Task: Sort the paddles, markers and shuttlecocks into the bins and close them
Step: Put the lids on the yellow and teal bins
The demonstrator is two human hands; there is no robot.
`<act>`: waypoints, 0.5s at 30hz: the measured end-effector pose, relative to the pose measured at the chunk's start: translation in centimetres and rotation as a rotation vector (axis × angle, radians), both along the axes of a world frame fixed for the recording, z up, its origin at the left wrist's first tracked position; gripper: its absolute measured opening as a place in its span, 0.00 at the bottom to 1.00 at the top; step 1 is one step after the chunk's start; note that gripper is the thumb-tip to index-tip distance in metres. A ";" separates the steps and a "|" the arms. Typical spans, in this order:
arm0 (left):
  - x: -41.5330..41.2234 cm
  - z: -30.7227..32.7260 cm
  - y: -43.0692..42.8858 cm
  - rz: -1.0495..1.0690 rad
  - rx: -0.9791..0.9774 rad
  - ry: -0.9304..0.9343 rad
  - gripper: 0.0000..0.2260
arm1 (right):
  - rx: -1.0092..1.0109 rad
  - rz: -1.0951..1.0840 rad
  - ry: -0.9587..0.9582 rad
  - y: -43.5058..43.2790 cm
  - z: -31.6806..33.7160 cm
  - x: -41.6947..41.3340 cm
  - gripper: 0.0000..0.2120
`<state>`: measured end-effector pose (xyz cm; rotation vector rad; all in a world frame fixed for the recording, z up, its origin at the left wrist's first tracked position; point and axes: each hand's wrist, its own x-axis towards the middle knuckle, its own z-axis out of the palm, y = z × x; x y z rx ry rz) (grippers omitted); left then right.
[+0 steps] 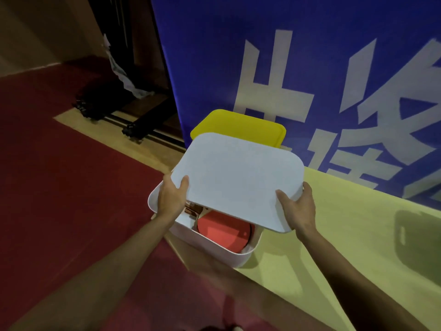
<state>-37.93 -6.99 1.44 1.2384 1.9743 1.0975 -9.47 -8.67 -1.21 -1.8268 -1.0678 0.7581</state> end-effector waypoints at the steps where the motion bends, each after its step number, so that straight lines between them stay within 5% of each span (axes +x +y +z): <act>1: -0.8 -0.6 0.1 -0.004 -0.012 0.011 0.21 | -0.008 -0.010 -0.017 -0.2 0.0 -0.6 0.34; 9: -8.0 -3.8 1.6 -0.121 -0.043 0.206 0.20 | -0.046 -0.085 -0.132 -2.0 -1.0 -7.2 0.28; 15: -10.7 -6.0 1.8 -0.223 -0.081 0.025 0.18 | -0.130 -0.143 -0.175 -3.3 -2.2 -10.6 0.28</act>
